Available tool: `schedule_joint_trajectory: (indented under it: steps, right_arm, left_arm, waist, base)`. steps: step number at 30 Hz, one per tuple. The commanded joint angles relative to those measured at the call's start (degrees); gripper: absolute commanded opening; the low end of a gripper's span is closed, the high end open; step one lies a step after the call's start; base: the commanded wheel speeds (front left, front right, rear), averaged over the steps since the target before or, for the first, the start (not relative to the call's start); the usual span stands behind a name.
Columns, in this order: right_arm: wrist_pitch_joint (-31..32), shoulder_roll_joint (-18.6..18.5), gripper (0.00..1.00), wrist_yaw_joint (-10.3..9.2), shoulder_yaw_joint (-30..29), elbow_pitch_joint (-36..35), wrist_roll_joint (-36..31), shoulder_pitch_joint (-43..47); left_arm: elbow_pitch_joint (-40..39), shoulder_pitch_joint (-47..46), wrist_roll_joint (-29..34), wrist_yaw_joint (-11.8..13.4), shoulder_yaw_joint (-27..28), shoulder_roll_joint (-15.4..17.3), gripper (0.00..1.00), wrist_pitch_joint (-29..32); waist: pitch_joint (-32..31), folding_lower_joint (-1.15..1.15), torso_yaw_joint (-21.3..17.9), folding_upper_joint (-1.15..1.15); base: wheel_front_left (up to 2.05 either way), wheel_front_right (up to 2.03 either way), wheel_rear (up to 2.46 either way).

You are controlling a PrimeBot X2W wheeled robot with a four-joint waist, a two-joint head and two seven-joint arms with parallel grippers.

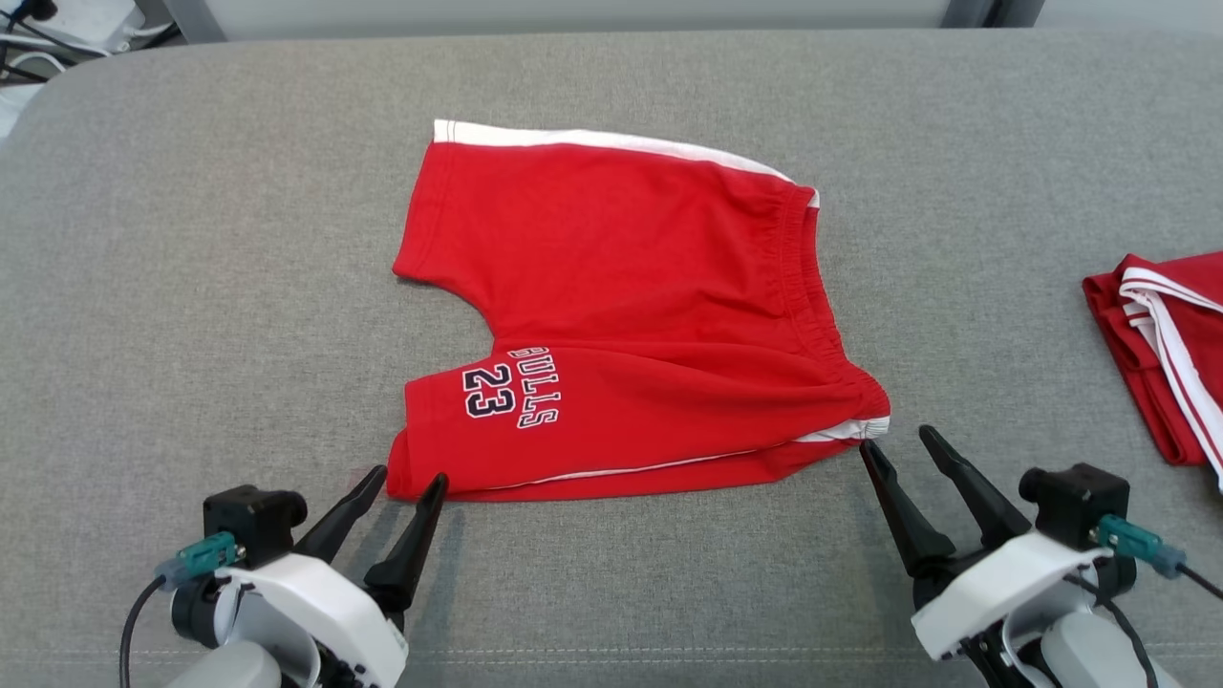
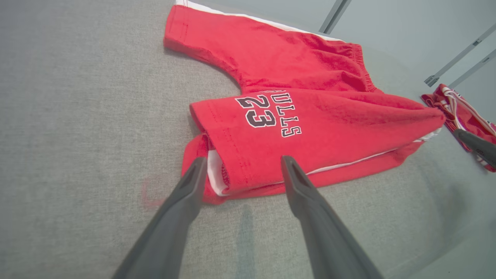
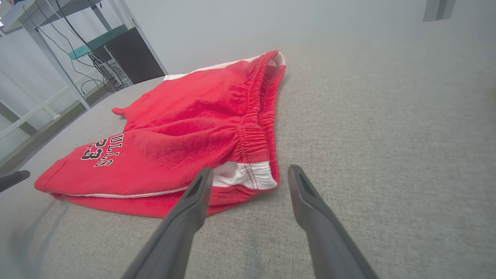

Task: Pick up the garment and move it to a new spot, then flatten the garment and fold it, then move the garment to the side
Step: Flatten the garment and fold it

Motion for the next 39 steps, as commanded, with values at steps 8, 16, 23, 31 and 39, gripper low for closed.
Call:
schedule_joint_trajectory:
  steps: [8,16,23,31,39]
  right_arm:
    - [-0.8,1.1,1.00,0.00,-7.1,-9.0,-7.6,7.6]
    - [-0.8,5.2,1.00,0.00,-17.8,-18.6,-17.3,12.8]
    - [-0.7,7.2,1.00,0.00,-20.7,-23.7,-22.9,18.1]
    - [0.1,9.4,1.00,0.00,-23.3,-27.2,-25.1,26.3]
    - [0.2,11.4,1.00,0.00,-23.4,-28.5,-25.5,30.4]
  left_arm:
    - [-7.1,3.2,3.6,8.8,5.3,4.8,1.00,-2.2]
    - [-16.4,6.7,12.5,17.5,14.4,5.8,1.00,-2.8]
    - [-18.5,13.0,18.8,18.5,20.1,4.5,1.00,-2.9]
    - [-19.6,20.5,22.2,16.3,23.0,3.9,1.00,-2.9]
    - [-19.0,24.7,24.7,13.4,25.0,2.3,1.00,-2.9]
  waist:
    - [-3.9,0.00,0.1,0.00]
    - [-8.5,0.00,0.7,0.00]
    - [-12.3,0.00,0.8,0.00]
    - [-14.4,0.00,1.1,0.00]
    - [-15.3,0.00,0.9,0.00]
  base:
    - [0.00,0.00,0.00]
    - [0.00,0.00,0.00]
    - [0.00,0.00,0.00]
    - [0.00,0.00,0.00]
    - [0.00,0.00,0.00]
